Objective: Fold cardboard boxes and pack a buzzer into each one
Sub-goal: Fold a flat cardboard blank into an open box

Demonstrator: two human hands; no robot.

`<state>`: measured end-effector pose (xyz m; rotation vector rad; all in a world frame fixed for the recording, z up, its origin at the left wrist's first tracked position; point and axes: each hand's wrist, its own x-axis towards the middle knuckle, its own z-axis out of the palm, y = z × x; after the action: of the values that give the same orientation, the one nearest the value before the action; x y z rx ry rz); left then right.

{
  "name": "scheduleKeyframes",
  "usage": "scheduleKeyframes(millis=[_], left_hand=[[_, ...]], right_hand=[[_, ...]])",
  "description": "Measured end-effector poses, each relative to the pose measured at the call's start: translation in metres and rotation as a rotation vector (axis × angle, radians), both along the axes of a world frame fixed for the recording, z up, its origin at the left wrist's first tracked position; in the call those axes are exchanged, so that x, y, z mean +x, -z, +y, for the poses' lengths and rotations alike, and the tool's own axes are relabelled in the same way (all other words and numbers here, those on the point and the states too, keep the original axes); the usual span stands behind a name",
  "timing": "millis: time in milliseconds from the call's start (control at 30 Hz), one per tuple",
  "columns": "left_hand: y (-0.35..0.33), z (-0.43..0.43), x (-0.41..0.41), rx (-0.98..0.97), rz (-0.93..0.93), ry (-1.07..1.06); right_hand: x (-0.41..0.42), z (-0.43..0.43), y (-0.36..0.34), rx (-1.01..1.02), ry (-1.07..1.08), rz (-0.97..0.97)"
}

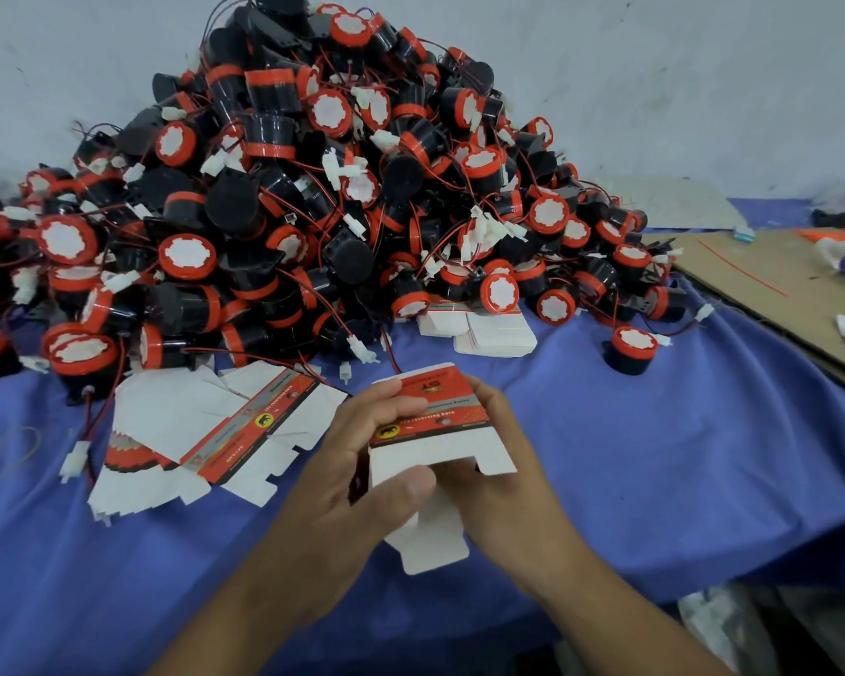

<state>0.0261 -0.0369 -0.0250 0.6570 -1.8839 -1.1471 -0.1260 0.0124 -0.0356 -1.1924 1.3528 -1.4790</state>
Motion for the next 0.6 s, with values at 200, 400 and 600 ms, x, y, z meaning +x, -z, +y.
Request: scheduleKeyframes(millis=[200, 400, 600], left_hand=[[0.009, -0.006, 0.003, -0.001, 0.083, 0.049], [0.01, -0.004, 0.007, 0.135, 0.148, -0.027], [0.003, 0.003, 0.011, 0.253, 0.169, -0.051]], right_hand=[[-0.002, 0.001, -0.001, 0.02, -0.052, -0.029], [-0.002, -0.002, -0.003, -0.017, -0.133, -0.147], [-0.003, -0.004, 0.001, -0.036, -0.108, -0.124]])
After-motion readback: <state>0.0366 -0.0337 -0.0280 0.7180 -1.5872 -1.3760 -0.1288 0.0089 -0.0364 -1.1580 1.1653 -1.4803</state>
